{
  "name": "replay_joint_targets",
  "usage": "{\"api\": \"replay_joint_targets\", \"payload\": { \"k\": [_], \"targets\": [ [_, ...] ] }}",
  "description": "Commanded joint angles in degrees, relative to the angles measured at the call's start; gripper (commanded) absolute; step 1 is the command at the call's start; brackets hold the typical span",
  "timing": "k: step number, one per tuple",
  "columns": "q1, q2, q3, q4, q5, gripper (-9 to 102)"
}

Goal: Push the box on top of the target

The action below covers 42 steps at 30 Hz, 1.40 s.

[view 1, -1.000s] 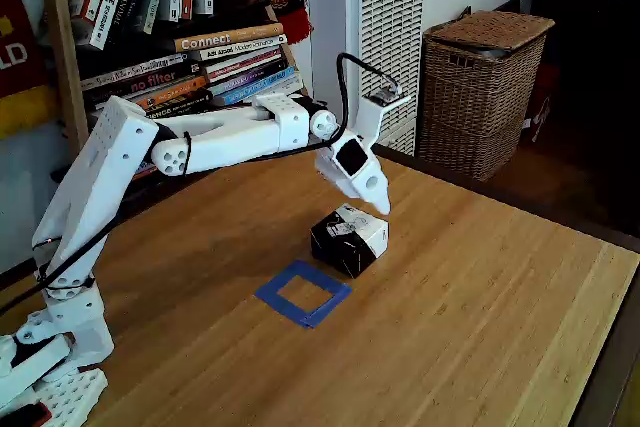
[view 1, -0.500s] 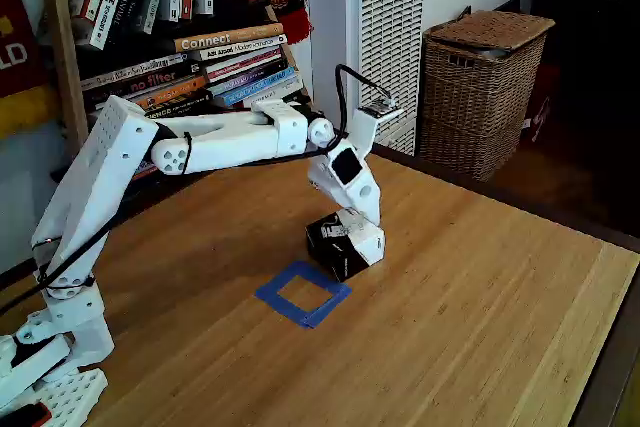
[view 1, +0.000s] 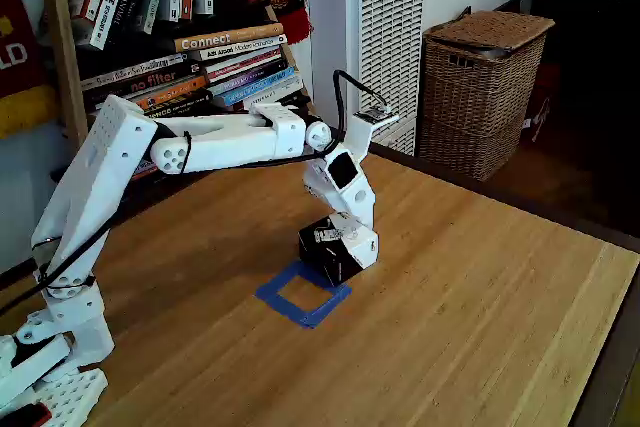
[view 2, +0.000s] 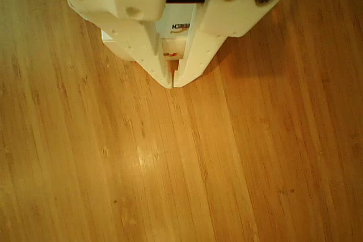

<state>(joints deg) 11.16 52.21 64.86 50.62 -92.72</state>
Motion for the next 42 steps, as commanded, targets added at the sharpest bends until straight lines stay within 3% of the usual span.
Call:
{"api": "replay_joint_targets", "payload": {
  "k": [1, 42],
  "targets": [
    [-0.88, 5.01, -0.09, 0.70, -0.26, 0],
    [-3.96, 12.22, 9.14, 2.29, -4.22, 0]
  ]
}}
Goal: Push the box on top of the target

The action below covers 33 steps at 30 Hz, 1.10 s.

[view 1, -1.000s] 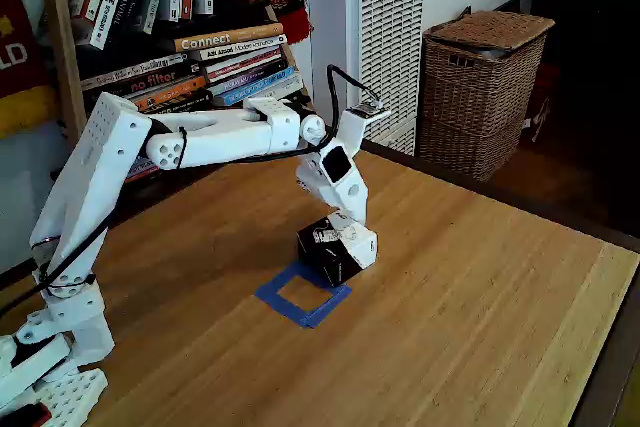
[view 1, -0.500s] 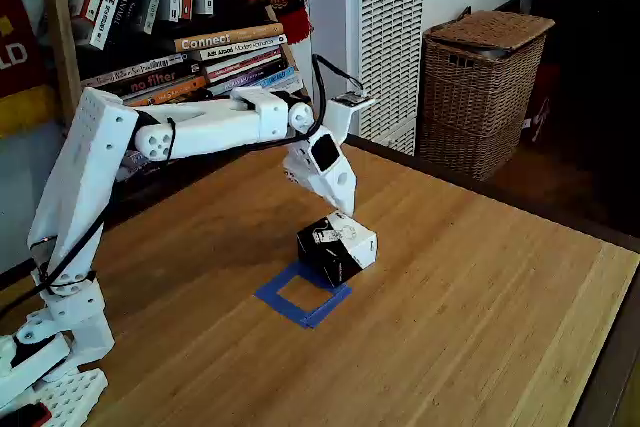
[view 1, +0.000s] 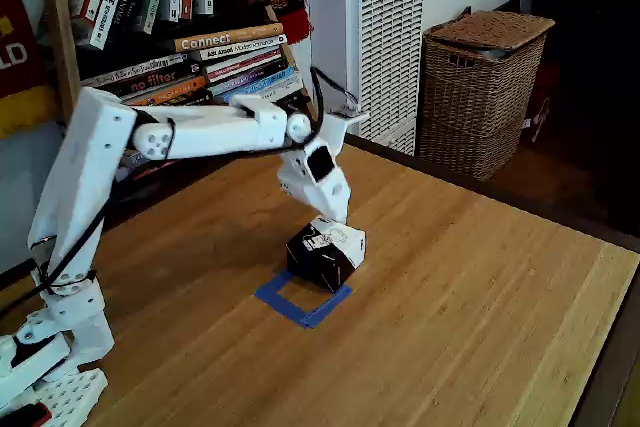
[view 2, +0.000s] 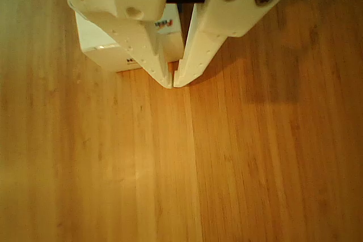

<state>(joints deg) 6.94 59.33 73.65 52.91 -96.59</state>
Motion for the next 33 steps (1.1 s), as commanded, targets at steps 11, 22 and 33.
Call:
{"api": "replay_joint_targets", "payload": {
  "k": [11, 22, 33],
  "targets": [
    [0.35, 6.06, 1.41, 0.44, -1.05, 0],
    [1.32, 7.47, 4.39, -0.26, -2.11, 0],
    [3.69, 9.40, 4.39, -0.26, -3.25, 0]
  ]
}}
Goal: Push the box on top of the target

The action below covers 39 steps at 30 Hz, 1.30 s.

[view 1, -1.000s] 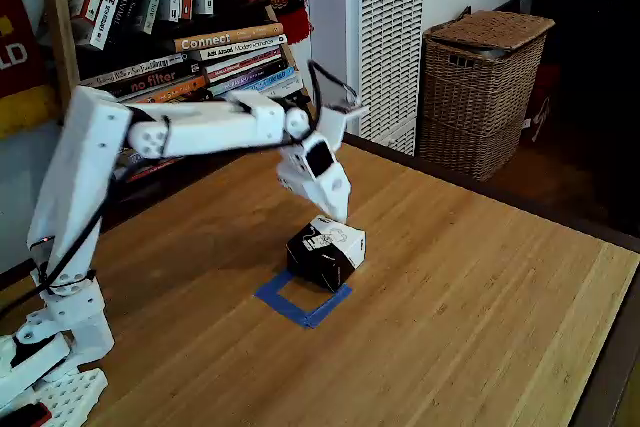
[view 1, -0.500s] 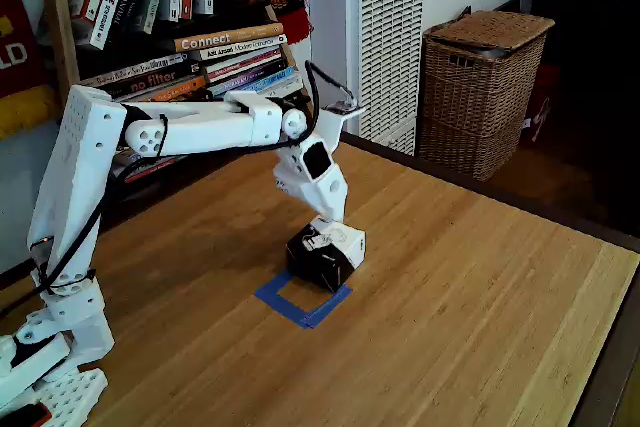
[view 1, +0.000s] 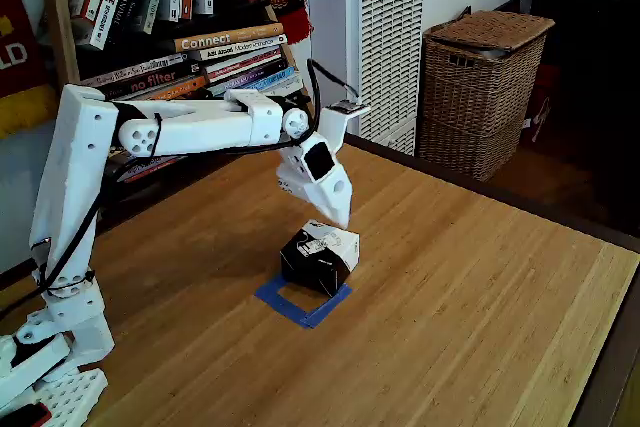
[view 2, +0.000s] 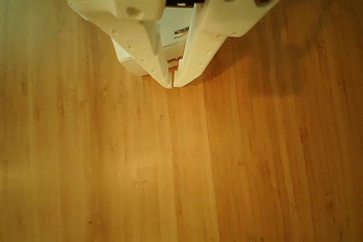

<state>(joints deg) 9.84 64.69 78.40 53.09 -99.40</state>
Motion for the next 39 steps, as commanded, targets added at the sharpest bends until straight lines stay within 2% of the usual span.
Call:
{"api": "replay_joint_targets", "payload": {
  "k": [1, 39],
  "targets": [
    [0.97, 4.13, -0.53, -0.35, -0.70, 0],
    [0.79, 6.06, 4.39, 0.70, -3.52, 0]
  ]
}}
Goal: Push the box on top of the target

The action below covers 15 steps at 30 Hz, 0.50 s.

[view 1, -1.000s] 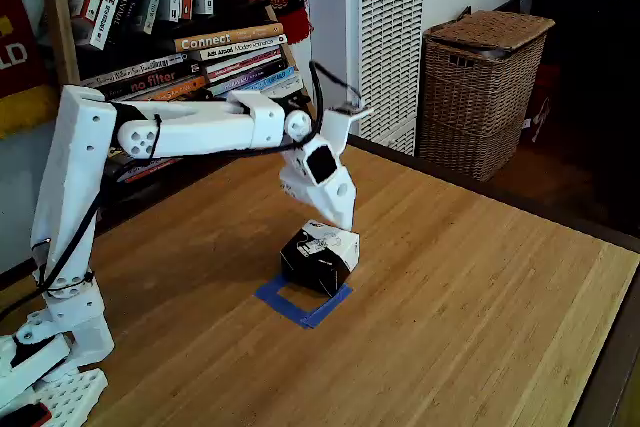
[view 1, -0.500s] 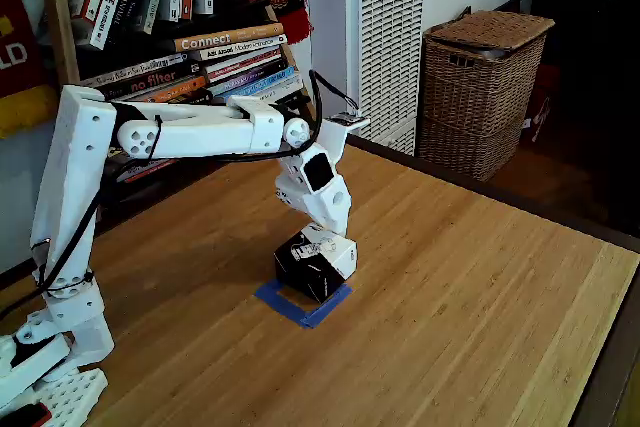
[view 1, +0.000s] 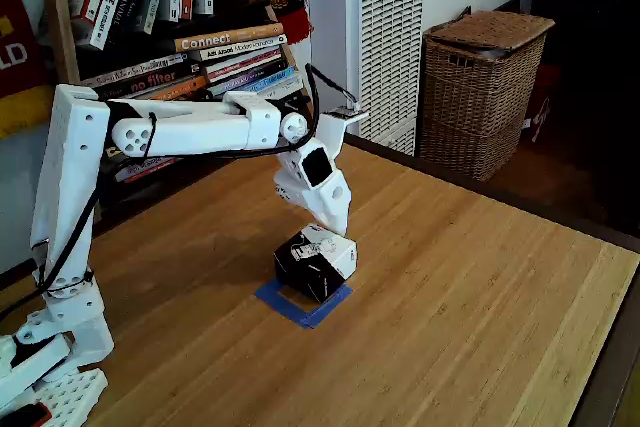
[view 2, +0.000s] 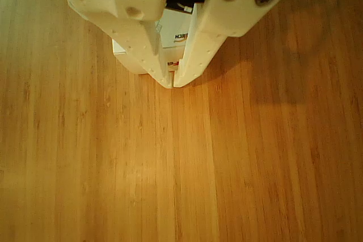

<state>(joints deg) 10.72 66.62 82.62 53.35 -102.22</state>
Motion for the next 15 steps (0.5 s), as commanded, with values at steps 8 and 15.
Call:
{"api": "replay_joint_targets", "payload": {
  "k": [8, 15],
  "targets": [
    [0.00, 5.10, 2.29, 0.09, -1.32, 0],
    [0.26, 5.45, 2.64, 0.26, -1.58, 0]
  ]
}}
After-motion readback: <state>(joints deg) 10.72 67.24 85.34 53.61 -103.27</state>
